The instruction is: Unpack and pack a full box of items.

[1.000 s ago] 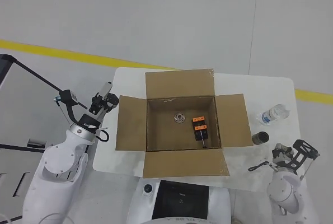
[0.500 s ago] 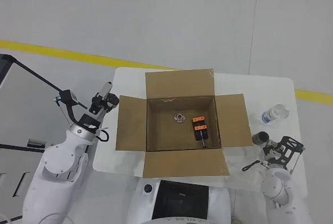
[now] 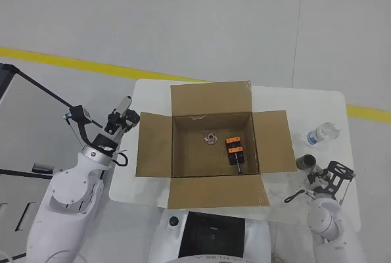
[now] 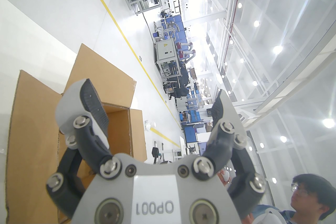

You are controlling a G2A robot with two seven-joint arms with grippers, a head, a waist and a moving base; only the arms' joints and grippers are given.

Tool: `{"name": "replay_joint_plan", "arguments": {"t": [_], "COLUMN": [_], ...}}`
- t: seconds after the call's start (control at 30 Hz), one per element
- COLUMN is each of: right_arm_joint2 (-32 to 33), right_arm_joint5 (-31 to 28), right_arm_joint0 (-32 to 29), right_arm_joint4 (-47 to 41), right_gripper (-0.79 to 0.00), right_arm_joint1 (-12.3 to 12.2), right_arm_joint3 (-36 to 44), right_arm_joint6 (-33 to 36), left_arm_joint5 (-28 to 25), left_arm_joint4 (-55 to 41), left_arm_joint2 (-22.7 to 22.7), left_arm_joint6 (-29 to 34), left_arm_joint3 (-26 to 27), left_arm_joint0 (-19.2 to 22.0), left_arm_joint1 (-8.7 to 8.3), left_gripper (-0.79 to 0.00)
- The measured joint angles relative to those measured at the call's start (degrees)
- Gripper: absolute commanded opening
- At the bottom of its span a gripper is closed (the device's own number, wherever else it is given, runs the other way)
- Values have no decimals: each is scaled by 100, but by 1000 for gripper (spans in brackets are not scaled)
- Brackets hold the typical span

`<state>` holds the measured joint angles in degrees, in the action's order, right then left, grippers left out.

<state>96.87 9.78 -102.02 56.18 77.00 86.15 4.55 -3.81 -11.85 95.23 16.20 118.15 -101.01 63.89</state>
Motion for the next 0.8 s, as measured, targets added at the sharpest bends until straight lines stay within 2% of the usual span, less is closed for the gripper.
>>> {"name": "replay_joint_plan", "arguments": {"t": [0.23,0.73,0.8], "right_arm_joint2": [-108,-121,-142], "right_arm_joint5": [13,-29,25], "right_arm_joint0": [156,-6,33], "right_arm_joint4": [112,289,324], "right_gripper": [-785,-785,-643], "right_arm_joint1": [8,0,2], "right_arm_joint3": [-207,-157,-196], "right_arm_joint6": [-37,-24,-14], "left_arm_joint5": [0,0,0], "left_arm_joint4": [0,0,0], "left_arm_joint2": [0,0,0], "left_arm_joint6": [0,0,0], "left_arm_joint3": [0,0,0], "left_arm_joint0": [0,0,0], "left_arm_joint1": [0,0,0], "left_gripper": [0,0,0]}}
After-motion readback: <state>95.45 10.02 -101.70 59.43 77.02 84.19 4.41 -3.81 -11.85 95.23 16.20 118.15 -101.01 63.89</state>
